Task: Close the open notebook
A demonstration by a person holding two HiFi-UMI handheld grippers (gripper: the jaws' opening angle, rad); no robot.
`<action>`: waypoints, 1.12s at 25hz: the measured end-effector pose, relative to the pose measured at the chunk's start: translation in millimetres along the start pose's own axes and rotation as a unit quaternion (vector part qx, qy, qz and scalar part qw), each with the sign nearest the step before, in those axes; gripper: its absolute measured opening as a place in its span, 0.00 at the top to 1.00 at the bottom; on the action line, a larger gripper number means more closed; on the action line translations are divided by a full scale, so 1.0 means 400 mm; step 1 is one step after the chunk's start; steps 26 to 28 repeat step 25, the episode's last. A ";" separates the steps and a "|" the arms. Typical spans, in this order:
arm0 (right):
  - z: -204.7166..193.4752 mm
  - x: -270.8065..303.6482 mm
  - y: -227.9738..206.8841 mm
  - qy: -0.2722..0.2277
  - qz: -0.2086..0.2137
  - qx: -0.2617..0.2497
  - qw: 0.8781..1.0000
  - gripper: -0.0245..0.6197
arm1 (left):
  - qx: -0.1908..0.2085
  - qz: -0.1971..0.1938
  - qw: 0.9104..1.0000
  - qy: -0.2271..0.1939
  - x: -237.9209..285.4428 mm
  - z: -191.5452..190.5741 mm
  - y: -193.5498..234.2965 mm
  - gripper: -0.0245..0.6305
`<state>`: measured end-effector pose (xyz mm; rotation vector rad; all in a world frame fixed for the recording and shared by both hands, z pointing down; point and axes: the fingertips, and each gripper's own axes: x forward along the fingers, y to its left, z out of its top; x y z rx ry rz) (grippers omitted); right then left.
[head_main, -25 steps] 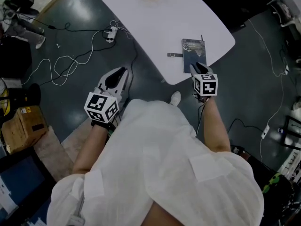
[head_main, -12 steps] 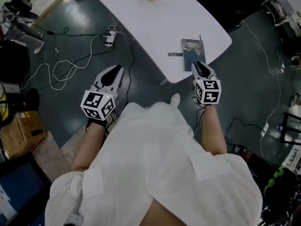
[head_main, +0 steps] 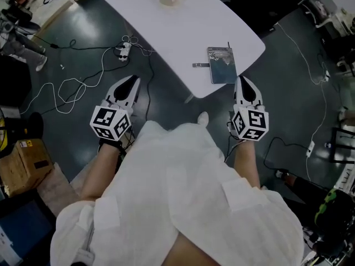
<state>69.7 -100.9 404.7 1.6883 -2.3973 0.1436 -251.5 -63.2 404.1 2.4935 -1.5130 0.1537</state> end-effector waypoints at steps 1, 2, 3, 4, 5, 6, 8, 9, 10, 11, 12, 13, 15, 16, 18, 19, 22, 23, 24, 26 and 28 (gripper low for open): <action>0.003 -0.008 -0.001 0.000 -0.003 -0.002 1.000 0.96 | 0.000 -0.001 1.000 -0.001 0.001 0.002 0.000 0.91; 0.007 -0.014 -0.001 0.000 -0.004 -0.004 1.000 0.96 | 0.000 -0.002 1.000 -0.002 0.002 0.005 0.000 0.91; 0.011 -0.020 0.000 -0.002 -0.004 -0.005 1.000 0.96 | 0.000 -0.003 1.000 -0.003 0.002 0.008 -0.001 0.91; 0.016 -0.024 0.002 -0.004 -0.004 -0.005 1.000 0.96 | 0.000 -0.003 1.000 -0.004 0.001 0.010 -0.001 0.91; 0.021 -0.028 0.003 -0.006 -0.004 -0.006 1.000 0.96 | 0.001 -0.004 1.000 -0.005 0.000 0.012 -0.001 0.91; 0.025 -0.030 0.004 -0.008 -0.005 -0.008 1.000 0.96 | 0.001 -0.004 1.000 -0.006 0.000 0.014 -0.002 0.91; 0.032 -0.032 0.004 -0.012 -0.004 -0.011 1.000 0.96 | 0.002 -0.004 1.000 -0.008 -0.001 0.017 -0.003 0.91; 0.035 -0.032 0.006 -0.014 -0.004 -0.012 1.000 0.96 | 0.002 -0.004 1.000 -0.009 -0.002 0.018 -0.004 0.91; 0.038 -0.033 0.008 -0.015 -0.003 -0.014 1.000 0.96 | 0.002 -0.003 1.000 -0.010 -0.005 0.019 -0.004 0.91; 0.039 -0.033 0.011 -0.015 -0.002 -0.016 1.000 0.96 | 0.002 -0.003 1.000 -0.011 -0.007 0.019 -0.003 0.91; 0.040 -0.033 0.013 -0.015 -0.002 -0.017 1.000 0.96 | 0.002 -0.003 1.000 -0.011 -0.009 0.019 -0.003 0.91; 0.040 -0.033 0.014 -0.015 -0.002 -0.018 1.000 0.96 | 0.002 -0.002 1.000 -0.011 -0.011 0.018 -0.003 0.91; 0.039 -0.033 0.012 -0.015 -0.001 -0.017 1.000 0.96 | 0.001 -0.001 1.000 -0.010 -0.013 0.015 -0.004 0.91; 0.039 -0.033 0.010 -0.014 0.000 -0.017 1.000 0.96 | 0.001 0.001 1.000 -0.010 -0.015 0.015 -0.004 0.91; 0.039 -0.031 0.008 -0.012 0.001 -0.017 1.000 0.96 | 0.000 0.003 1.000 -0.010 -0.018 0.015 -0.002 0.91; 0.039 -0.030 0.008 -0.011 0.002 -0.017 1.000 0.96 | 0.000 0.004 1.000 -0.009 -0.019 0.015 0.000 0.91; 0.034 -0.025 0.004 -0.010 0.003 -0.017 1.000 0.96 | -0.001 0.006 1.000 -0.009 -0.020 0.011 0.001 0.91; 0.032 -0.024 0.004 -0.009 0.004 -0.017 1.000 0.96 | -0.002 0.007 1.000 -0.008 -0.020 0.009 0.000 0.91; 0.029 -0.023 0.003 -0.008 0.006 -0.017 1.000 0.96 | -0.002 0.007 1.000 -0.008 -0.020 0.007 -0.001 0.91; 0.027 -0.022 0.003 -0.008 0.007 -0.017 1.000 0.96 | -0.003 0.008 1.000 -0.008 -0.020 0.005 -0.003 0.91; 0.027 -0.022 0.003 -0.008 0.007 -0.017 1.000 0.96 | -0.003 0.008 1.000 -0.008 -0.020 0.005 -0.003 0.91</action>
